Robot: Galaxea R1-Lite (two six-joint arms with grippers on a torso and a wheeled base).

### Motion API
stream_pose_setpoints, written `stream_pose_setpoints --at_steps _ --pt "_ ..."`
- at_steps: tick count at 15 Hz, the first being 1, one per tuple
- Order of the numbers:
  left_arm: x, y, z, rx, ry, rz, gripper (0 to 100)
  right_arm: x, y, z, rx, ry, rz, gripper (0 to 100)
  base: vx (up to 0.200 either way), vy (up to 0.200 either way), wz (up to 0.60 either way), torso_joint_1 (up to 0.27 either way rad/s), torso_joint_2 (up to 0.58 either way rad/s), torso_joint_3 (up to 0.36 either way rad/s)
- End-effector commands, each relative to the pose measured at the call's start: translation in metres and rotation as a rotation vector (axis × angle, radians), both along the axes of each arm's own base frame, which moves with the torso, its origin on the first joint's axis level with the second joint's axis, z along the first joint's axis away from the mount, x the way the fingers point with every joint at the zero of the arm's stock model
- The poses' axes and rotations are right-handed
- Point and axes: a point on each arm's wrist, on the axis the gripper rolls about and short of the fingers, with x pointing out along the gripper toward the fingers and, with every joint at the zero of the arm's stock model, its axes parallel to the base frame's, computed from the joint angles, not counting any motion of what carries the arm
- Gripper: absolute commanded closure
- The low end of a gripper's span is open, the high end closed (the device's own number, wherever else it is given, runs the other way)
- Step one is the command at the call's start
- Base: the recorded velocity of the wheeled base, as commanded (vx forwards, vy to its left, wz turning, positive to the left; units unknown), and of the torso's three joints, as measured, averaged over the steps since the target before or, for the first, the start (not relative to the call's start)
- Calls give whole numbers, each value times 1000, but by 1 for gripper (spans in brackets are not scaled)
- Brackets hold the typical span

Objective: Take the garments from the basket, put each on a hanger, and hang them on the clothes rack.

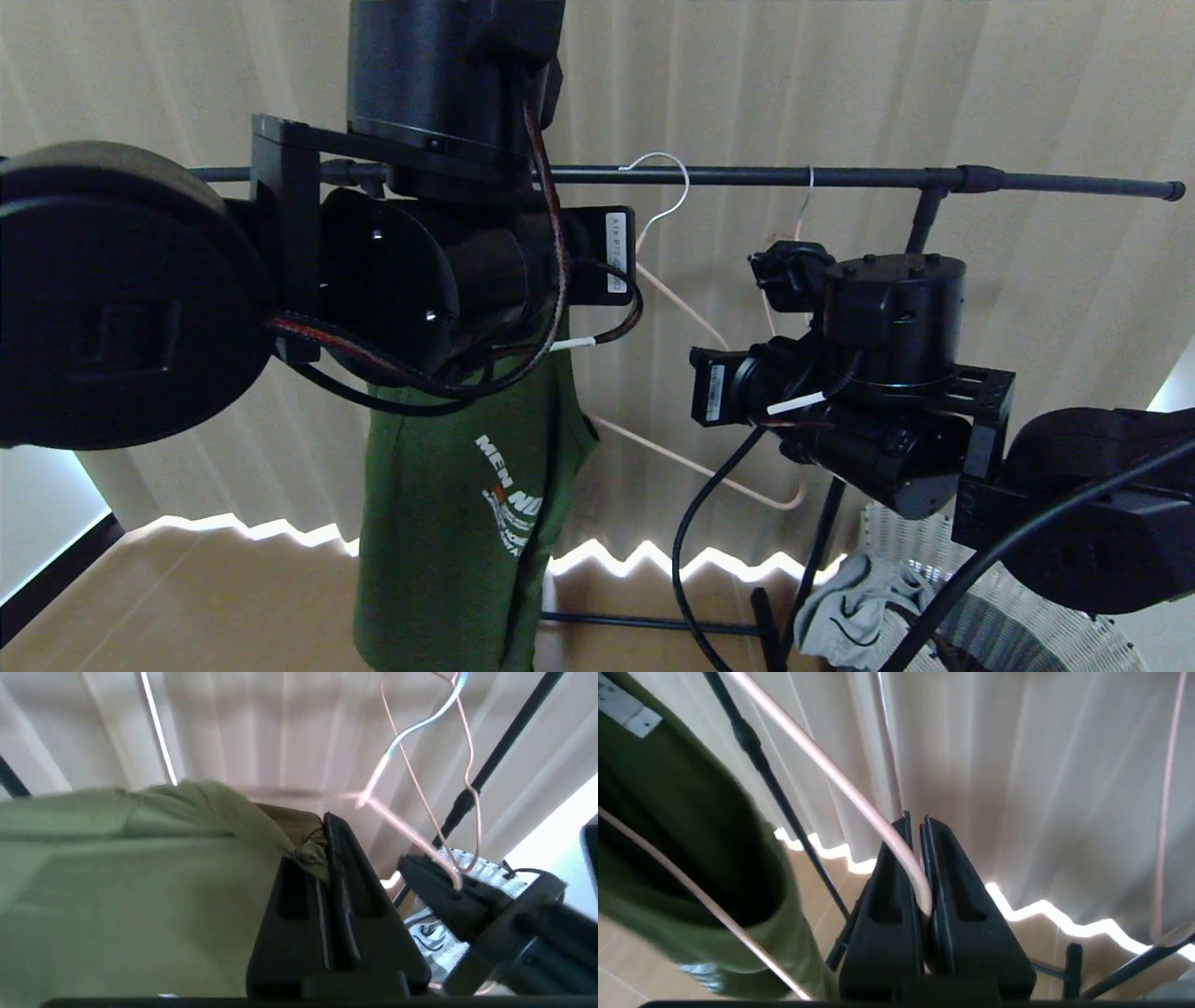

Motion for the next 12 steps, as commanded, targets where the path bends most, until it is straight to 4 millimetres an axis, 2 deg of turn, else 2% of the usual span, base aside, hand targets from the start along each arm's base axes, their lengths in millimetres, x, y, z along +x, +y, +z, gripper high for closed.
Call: stream_pose_setpoints --at_steps 1,6,9,12 --pt "0 -1 -2 4 6 -2 100 0 1 -2 -3 5 2 100 0 0 0 0 0 0" --pt "-9 -13 -8 8 39 -123 100 5 7 2 6 -9 17 100 0 0 0 0 0 0" --pt "-2 4 -24 115 75 -86 100 1 2 7 13 -17 15 100 0 0 0 0 0 0" --pt "-14 22 -29 169 78 -96 100 -7 -6 21 35 -46 11 100 0 0 0 0 0 0"
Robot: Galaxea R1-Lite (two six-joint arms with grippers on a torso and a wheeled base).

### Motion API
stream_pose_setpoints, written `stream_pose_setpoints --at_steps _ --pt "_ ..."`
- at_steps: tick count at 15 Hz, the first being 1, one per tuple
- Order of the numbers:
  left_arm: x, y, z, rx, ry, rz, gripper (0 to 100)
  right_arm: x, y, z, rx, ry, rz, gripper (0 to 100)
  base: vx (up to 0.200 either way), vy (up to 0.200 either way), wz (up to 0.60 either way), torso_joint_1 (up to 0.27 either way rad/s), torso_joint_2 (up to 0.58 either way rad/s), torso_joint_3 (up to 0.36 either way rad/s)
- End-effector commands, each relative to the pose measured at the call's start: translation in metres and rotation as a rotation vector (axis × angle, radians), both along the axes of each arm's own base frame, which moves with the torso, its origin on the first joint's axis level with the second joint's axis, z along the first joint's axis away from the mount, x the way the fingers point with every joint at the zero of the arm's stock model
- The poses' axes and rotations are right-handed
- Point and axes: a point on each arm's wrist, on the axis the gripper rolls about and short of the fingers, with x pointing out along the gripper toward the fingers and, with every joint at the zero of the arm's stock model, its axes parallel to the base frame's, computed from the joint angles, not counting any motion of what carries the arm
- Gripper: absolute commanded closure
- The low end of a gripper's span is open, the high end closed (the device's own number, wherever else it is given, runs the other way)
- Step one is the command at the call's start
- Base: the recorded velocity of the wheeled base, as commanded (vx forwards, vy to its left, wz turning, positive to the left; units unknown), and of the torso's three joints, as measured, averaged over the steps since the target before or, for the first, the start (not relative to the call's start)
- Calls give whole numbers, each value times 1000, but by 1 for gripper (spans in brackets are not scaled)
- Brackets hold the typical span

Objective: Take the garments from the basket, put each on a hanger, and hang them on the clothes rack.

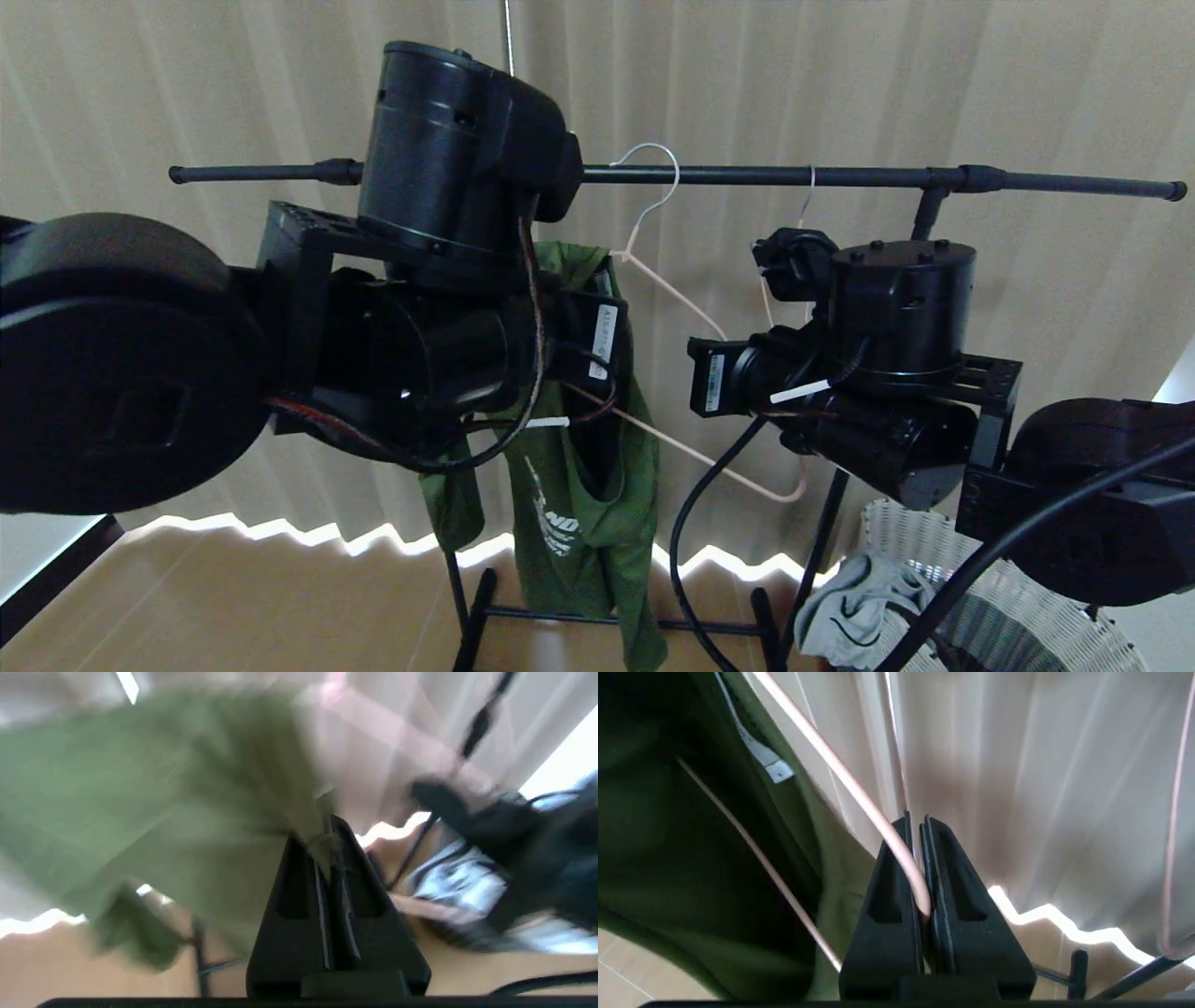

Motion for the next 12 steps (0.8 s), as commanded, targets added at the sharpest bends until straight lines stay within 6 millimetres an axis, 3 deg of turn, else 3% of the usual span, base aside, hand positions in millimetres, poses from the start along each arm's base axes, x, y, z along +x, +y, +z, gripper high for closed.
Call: stream_pose_setpoints --at_steps 1,9,10,12 --pt "-8 11 3 -1 -6 3 100 -6 -5 11 20 -24 -1 100 0 0 0 0 0 0" --pt "-26 17 8 -18 -11 -32 100 -20 -17 31 23 -84 11 100 0 0 0 0 0 0" --pt "-29 21 10 -22 -14 -40 0 -21 -18 32 19 -90 12 100 0 0 0 0 0 0" --pt "-39 30 14 -28 -22 -58 0 -22 -19 34 0 -105 15 100 0 0 0 0 0 0"
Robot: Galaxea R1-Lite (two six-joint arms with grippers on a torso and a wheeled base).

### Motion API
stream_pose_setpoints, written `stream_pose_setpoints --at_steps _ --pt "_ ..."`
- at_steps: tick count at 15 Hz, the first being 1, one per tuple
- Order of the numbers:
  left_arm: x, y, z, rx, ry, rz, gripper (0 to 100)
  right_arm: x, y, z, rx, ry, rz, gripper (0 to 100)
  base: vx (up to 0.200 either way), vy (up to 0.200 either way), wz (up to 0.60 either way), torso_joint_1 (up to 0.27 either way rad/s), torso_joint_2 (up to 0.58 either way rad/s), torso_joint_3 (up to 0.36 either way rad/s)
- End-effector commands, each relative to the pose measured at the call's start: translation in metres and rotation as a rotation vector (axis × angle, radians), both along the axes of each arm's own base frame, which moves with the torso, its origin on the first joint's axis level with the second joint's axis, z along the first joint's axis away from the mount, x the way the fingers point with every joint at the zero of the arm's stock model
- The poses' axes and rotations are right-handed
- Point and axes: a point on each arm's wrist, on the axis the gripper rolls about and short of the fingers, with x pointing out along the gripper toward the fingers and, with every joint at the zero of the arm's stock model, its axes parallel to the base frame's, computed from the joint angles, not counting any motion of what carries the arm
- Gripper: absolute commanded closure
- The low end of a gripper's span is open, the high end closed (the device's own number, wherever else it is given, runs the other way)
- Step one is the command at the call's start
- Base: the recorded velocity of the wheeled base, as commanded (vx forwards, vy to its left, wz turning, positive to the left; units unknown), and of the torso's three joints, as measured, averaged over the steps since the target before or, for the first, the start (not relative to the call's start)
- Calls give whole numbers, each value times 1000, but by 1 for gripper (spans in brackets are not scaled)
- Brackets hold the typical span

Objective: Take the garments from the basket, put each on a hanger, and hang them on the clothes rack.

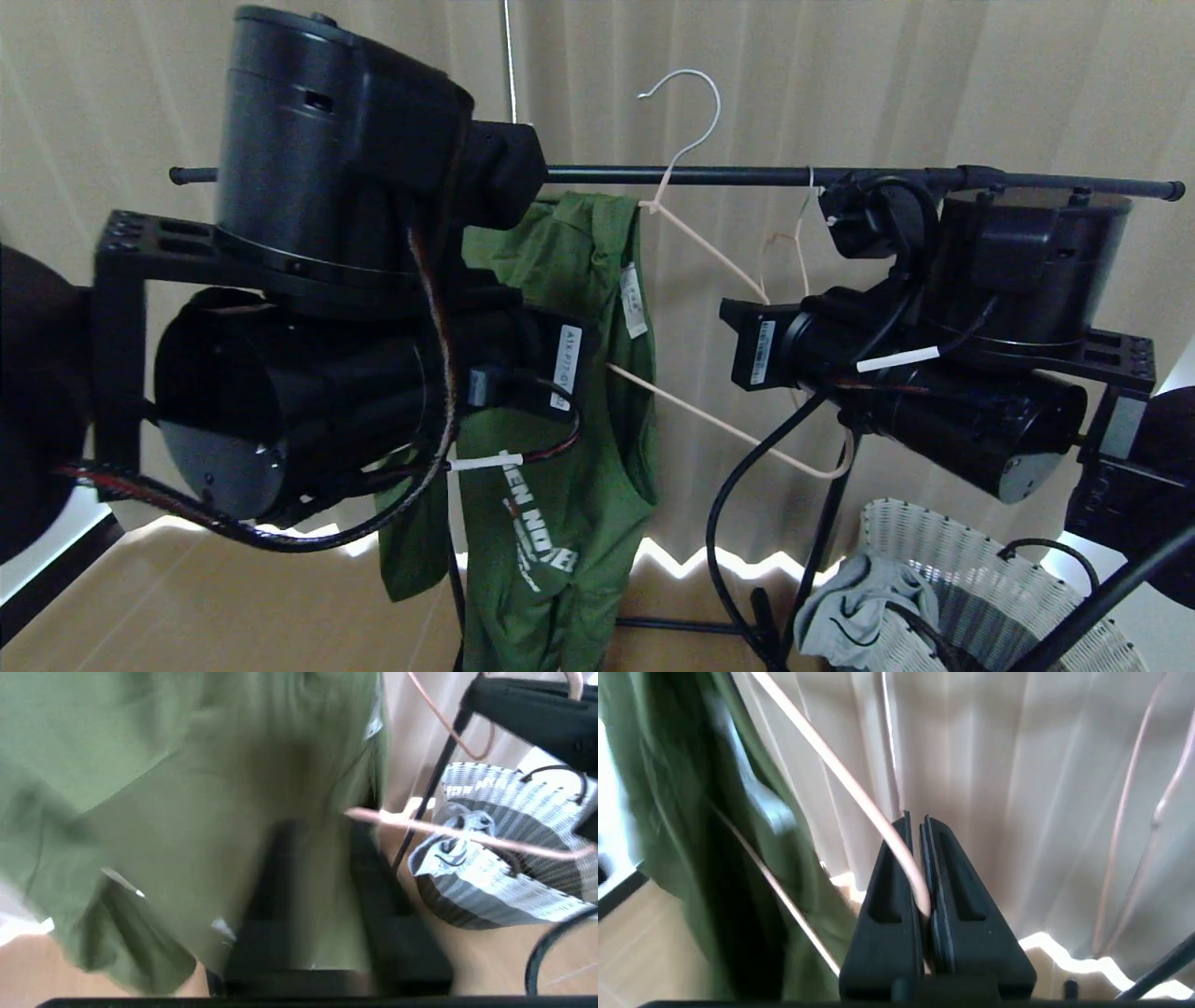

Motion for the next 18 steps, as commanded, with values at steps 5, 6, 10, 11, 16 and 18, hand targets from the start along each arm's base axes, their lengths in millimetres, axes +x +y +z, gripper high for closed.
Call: stream_pose_setpoints --at_steps 5,6,10,11,16,18 --pt "-31 38 8 -49 -63 -7 0 -9 -20 12 0 -32 -25 100 0 0 0 0 0 0" --pt "-36 44 7 -49 -77 -11 0 -6 -25 12 -4 -29 -43 100 0 0 0 0 0 0" --pt "-42 72 8 2 -125 32 0 0 -51 0 -128 -27 -111 100 0 0 0 0 0 0" --pt "-41 78 10 6 -150 51 0 -3 -54 -1 -141 -28 -107 100 0 0 0 0 0 0" --pt "-37 88 -4 200 -309 -109 0 -21 -63 -8 -219 -35 11 100 0 0 0 0 0 0" --pt "-26 91 -9 322 -402 -177 0 -21 -63 -6 -256 -57 38 100 0 0 0 0 0 0"
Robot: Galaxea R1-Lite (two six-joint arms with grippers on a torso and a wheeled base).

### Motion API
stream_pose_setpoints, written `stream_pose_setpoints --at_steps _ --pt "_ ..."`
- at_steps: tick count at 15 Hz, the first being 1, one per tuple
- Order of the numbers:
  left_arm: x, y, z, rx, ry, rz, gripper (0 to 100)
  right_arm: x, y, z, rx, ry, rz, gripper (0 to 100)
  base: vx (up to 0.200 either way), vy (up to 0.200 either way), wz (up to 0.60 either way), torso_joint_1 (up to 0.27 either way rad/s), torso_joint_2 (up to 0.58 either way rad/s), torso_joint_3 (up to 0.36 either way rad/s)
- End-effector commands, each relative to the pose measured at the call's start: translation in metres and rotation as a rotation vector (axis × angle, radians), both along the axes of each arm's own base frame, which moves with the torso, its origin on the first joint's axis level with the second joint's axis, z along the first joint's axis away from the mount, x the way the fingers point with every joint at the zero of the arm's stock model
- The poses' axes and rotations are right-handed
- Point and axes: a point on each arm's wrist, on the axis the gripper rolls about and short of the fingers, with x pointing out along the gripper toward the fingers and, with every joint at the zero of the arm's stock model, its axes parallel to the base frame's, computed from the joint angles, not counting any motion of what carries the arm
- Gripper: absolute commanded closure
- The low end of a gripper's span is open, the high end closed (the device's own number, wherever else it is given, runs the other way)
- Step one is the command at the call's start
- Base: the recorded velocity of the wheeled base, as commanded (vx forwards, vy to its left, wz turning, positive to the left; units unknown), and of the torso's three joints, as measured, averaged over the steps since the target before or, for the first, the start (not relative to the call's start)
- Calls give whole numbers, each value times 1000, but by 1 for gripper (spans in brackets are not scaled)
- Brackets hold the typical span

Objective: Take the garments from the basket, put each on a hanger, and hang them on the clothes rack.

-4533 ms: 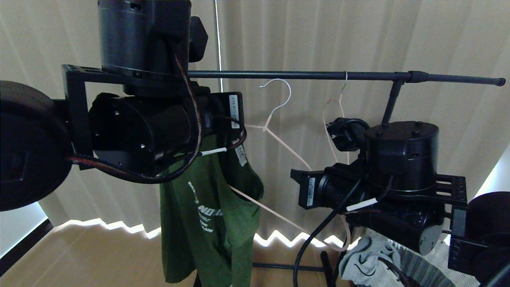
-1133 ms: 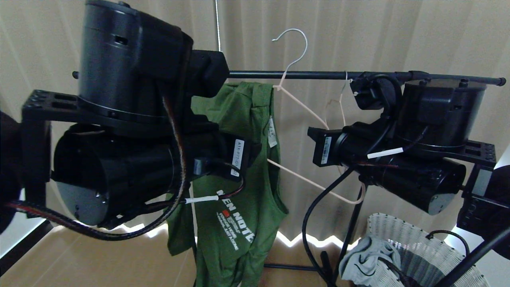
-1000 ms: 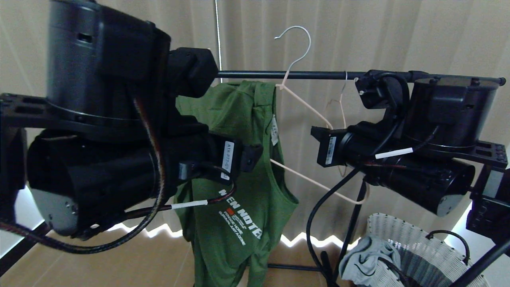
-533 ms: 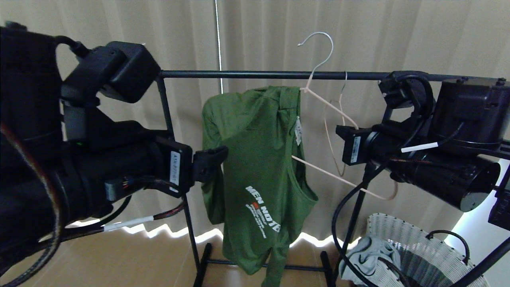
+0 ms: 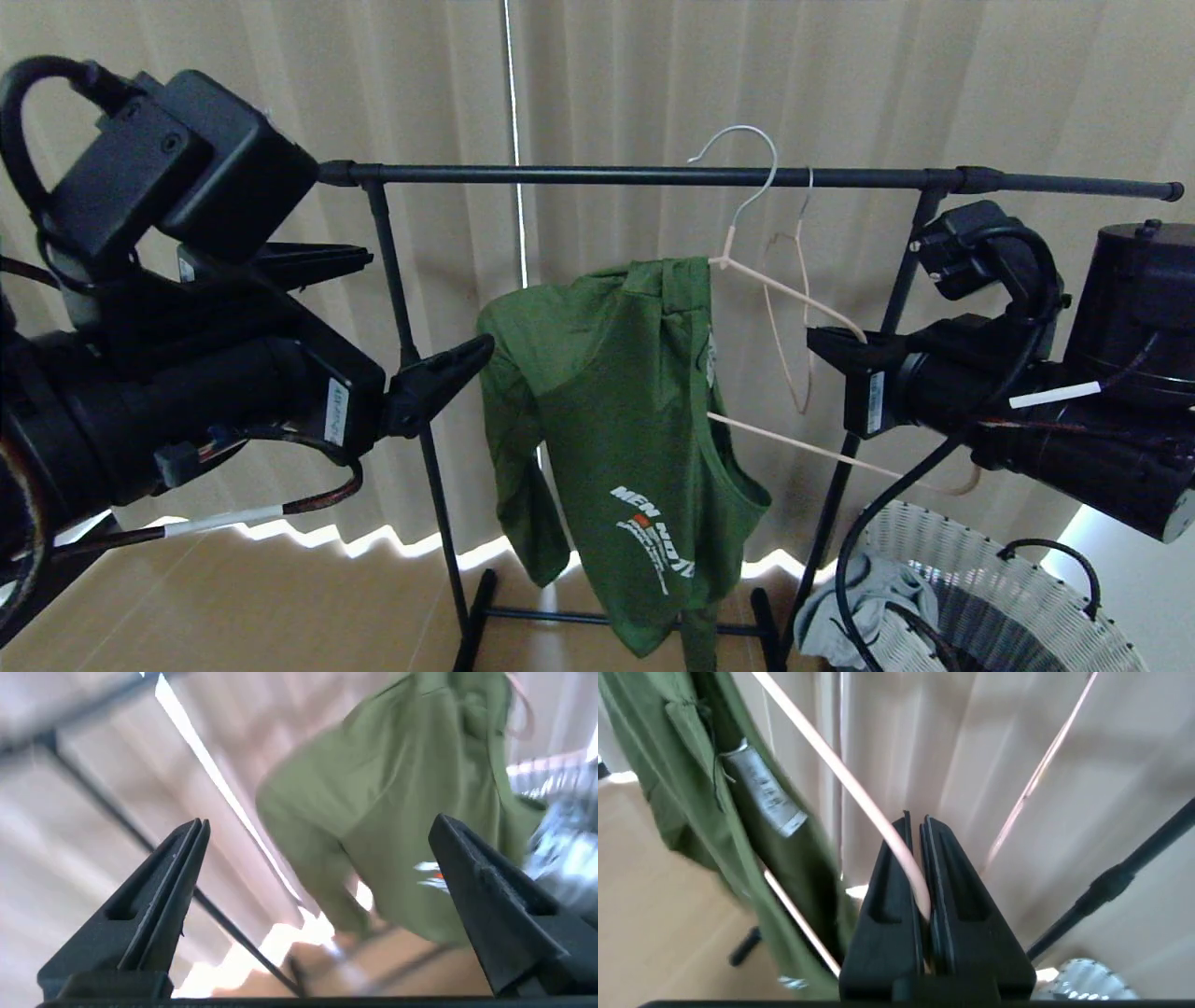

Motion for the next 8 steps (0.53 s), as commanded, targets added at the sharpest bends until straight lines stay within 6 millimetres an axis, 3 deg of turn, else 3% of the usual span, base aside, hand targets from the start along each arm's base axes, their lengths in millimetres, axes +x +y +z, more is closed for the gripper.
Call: stream_pose_setpoints --at_steps 1,4,8 --pt "18 4 -10 170 -88 -40 0 -2 0 4 -37 -29 30 100 0 0 0 0 0 0" --pt "39 -12 -12 249 -166 -168 0 -3 1 5 -46 -44 96 100 0 0 0 0 0 0" --pt "63 -35 -17 282 -163 -193 0 -4 2 5 -40 -45 109 100 0 0 0 0 0 0"
